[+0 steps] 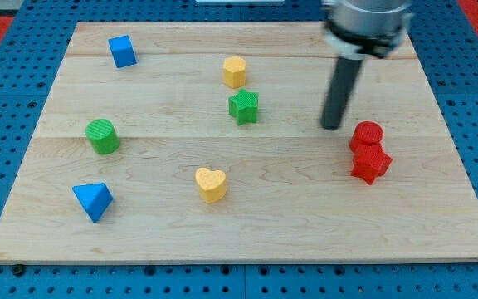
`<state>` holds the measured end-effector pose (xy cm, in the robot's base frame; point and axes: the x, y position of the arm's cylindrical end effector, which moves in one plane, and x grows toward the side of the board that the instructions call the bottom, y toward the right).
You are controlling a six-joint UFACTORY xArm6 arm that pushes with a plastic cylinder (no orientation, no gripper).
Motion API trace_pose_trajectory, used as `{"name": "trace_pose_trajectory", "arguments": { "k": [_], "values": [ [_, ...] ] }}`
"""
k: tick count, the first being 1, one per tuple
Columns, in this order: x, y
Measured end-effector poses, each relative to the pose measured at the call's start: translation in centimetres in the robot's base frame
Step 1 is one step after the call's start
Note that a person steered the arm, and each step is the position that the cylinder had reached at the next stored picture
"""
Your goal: Push your arm closer to the blue triangle
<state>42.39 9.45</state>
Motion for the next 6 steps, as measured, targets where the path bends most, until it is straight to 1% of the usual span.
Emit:
{"name": "trace_pose_trajectory", "arguments": {
  "k": [1,3,5,6],
  "values": [
    [1.1,-7.9],
    [5.0,-20.7],
    [8.3,-36.4],
    [13.5,-35.8]
  ]
}}
